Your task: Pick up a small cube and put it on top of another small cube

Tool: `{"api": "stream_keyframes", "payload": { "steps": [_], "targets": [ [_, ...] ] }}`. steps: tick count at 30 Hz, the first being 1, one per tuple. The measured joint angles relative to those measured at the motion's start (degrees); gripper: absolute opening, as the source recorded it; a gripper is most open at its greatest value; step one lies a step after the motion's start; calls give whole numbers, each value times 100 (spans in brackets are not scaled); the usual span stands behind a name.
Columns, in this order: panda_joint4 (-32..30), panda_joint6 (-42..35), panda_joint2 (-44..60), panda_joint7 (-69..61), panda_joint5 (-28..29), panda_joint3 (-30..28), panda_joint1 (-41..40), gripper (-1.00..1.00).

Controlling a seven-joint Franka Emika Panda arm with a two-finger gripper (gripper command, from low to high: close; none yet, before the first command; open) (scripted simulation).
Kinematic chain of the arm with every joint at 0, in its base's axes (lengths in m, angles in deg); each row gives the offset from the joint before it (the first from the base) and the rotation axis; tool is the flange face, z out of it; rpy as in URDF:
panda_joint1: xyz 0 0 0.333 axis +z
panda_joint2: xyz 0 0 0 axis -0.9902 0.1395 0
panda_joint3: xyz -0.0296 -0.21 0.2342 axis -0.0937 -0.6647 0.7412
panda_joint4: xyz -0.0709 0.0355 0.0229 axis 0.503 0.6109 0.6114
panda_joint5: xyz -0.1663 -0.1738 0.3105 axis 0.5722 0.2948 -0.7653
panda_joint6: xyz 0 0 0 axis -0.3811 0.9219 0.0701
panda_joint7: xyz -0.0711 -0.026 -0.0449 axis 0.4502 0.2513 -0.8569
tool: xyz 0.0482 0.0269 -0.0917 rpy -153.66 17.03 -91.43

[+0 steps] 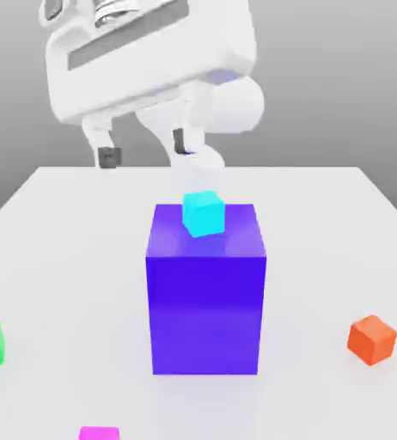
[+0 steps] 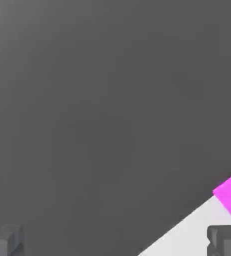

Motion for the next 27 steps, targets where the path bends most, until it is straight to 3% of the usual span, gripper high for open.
{"api": "stream_keyframes", "payload": {
  "steps": [8, 15, 19, 20, 27],
  "targets": [
    [81, 475, 1612, 1946, 158, -150, -122, 0],
    [144, 901, 2969, 3743, 431, -677, 112, 0],
    [300, 1453, 3797, 3874, 302, -641, 64, 0],
    [339, 1588, 3977, 3853, 261, -601, 32, -100],
    [345, 1619, 4006, 3856, 258, -597, 28, -100]
  ]
}}
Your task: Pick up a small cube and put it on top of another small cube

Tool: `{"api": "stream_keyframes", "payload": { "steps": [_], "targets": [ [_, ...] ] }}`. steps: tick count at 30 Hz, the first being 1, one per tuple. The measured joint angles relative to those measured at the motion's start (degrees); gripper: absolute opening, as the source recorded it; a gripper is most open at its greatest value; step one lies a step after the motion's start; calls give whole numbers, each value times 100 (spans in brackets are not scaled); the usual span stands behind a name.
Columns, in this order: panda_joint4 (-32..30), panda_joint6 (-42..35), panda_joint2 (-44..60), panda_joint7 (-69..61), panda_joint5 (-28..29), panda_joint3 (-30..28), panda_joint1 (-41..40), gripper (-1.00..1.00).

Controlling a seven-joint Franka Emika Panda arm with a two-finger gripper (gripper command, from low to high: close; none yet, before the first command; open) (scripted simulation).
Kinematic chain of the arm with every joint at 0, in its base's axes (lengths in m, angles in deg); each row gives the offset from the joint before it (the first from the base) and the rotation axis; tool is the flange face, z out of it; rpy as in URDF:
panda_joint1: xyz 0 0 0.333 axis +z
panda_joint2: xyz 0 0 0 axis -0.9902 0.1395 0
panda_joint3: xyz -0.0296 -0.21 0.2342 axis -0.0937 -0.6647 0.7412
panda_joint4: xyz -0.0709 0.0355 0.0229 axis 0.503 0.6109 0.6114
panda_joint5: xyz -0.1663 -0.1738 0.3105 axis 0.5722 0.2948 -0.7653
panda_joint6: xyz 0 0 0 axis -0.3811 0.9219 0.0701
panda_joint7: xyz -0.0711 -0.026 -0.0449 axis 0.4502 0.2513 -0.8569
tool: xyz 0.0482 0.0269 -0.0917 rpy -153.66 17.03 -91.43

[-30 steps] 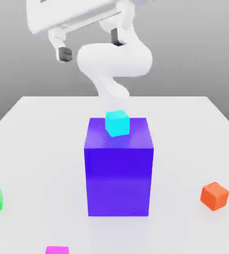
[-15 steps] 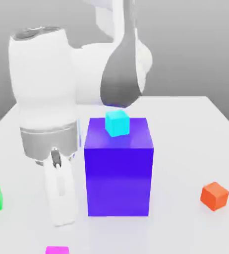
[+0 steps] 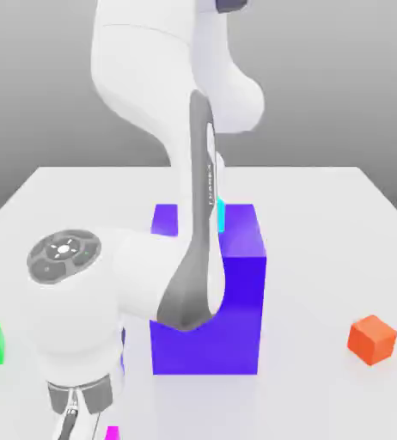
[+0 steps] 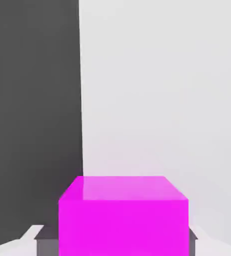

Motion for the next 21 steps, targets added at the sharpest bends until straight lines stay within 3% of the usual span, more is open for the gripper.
{"api": "stream_keyframes", "payload": {
  "steps": [4, 13, 17, 18, 21],
  "targets": [
    [-169, -535, -704, 130, 164, -170, 105, -100],
    [-1299, -796, -2020, 870, 28, -1821, -1140, -100],
    [-1331, -247, -1425, 466, -639, -1609, -1509, -100],
    [-1321, -120, -1272, 366, -783, -1510, -1591, 100],
    [-1321, -120, -1272, 366, -783, -1510, -1591, 100]
  ]
}}
